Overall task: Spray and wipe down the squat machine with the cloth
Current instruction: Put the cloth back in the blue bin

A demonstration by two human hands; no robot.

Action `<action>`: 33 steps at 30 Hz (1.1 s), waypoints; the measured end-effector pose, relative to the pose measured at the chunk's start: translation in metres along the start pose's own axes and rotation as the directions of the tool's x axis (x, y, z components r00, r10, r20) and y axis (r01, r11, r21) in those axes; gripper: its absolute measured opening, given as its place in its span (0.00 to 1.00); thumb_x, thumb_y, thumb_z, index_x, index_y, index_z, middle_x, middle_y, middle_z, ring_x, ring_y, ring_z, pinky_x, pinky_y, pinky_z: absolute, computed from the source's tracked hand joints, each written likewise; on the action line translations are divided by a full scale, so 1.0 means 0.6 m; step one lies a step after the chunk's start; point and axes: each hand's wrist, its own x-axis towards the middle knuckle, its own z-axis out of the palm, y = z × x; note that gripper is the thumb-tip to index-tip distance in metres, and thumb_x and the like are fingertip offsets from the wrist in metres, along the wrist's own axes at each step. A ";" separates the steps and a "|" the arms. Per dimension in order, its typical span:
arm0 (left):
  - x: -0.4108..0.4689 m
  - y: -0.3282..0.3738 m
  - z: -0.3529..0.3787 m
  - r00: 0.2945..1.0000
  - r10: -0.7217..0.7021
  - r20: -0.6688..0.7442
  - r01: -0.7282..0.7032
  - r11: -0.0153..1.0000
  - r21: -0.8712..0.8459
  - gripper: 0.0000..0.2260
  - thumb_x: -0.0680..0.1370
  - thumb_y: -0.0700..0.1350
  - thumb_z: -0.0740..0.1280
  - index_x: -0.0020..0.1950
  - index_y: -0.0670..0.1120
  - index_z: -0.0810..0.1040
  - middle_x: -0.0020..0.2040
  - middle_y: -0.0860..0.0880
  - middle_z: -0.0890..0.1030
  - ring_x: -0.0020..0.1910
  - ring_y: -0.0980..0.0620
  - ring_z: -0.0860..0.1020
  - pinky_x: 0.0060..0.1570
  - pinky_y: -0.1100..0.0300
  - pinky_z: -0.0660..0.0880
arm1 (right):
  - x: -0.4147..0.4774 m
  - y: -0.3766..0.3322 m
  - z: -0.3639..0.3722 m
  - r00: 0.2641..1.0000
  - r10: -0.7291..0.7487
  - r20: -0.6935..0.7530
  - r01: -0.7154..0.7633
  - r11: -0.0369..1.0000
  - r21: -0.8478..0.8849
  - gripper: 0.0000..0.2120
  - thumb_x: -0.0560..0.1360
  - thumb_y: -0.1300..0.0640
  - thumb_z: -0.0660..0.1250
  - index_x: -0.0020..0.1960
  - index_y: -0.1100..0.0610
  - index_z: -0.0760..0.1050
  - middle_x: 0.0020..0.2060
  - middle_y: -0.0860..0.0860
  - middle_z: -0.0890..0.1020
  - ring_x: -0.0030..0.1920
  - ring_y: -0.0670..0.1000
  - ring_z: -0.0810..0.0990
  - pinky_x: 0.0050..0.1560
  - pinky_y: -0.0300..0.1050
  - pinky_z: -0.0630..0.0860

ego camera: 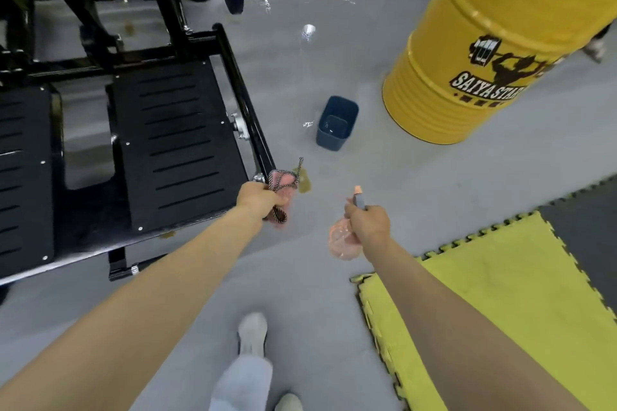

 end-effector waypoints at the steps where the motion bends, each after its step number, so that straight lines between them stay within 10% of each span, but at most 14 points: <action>1: 0.020 0.010 0.005 1.000 -0.007 0.001 0.007 1.000 0.000 0.07 0.70 0.32 0.72 0.41 0.41 0.78 0.45 0.43 0.81 0.44 0.46 0.79 0.41 0.58 0.76 | 0.020 -0.012 0.000 1.000 0.017 -0.006 -0.017 1.000 -0.003 0.14 0.76 0.54 0.65 0.47 0.66 0.80 0.30 0.53 0.76 0.25 0.50 0.73 0.25 0.38 0.70; 11: 0.289 0.161 0.056 0.998 -0.066 0.017 0.064 0.993 0.103 0.07 0.73 0.30 0.67 0.47 0.40 0.77 0.53 0.37 0.81 0.54 0.40 0.79 0.56 0.43 0.76 | 0.261 -0.141 0.051 0.992 0.124 -0.020 -0.123 0.992 0.022 0.12 0.75 0.53 0.66 0.45 0.62 0.81 0.36 0.55 0.80 0.41 0.58 0.80 0.49 0.55 0.80; 24: 0.523 0.332 0.293 0.972 -0.228 -0.053 0.233 0.958 0.167 0.04 0.75 0.34 0.68 0.49 0.39 0.80 0.39 0.43 0.79 0.35 0.47 0.76 0.32 0.58 0.75 | 0.550 -0.260 -0.024 0.941 0.312 -0.132 -0.277 0.933 0.228 0.21 0.80 0.49 0.59 0.31 0.58 0.68 0.26 0.50 0.72 0.27 0.49 0.71 0.23 0.36 0.62; 30: 0.637 0.424 0.417 0.924 -0.381 -0.046 0.380 0.925 -0.020 0.09 0.76 0.31 0.64 0.36 0.38 0.71 0.17 0.45 0.72 0.15 0.50 0.71 0.14 0.66 0.66 | 0.696 -0.287 -0.044 0.963 0.251 -0.094 -0.248 0.968 0.044 0.16 0.78 0.52 0.62 0.33 0.56 0.69 0.29 0.50 0.74 0.34 0.54 0.75 0.34 0.43 0.69; 33: 0.694 0.445 0.458 0.909 -0.412 -0.057 0.411 0.911 -0.034 0.04 0.75 0.35 0.68 0.41 0.37 0.75 0.29 0.41 0.76 0.25 0.46 0.75 0.19 0.63 0.72 | 0.754 -0.306 -0.048 0.955 0.287 -0.073 -0.285 0.958 0.039 0.14 0.78 0.55 0.62 0.35 0.58 0.70 0.29 0.50 0.74 0.29 0.49 0.73 0.28 0.41 0.67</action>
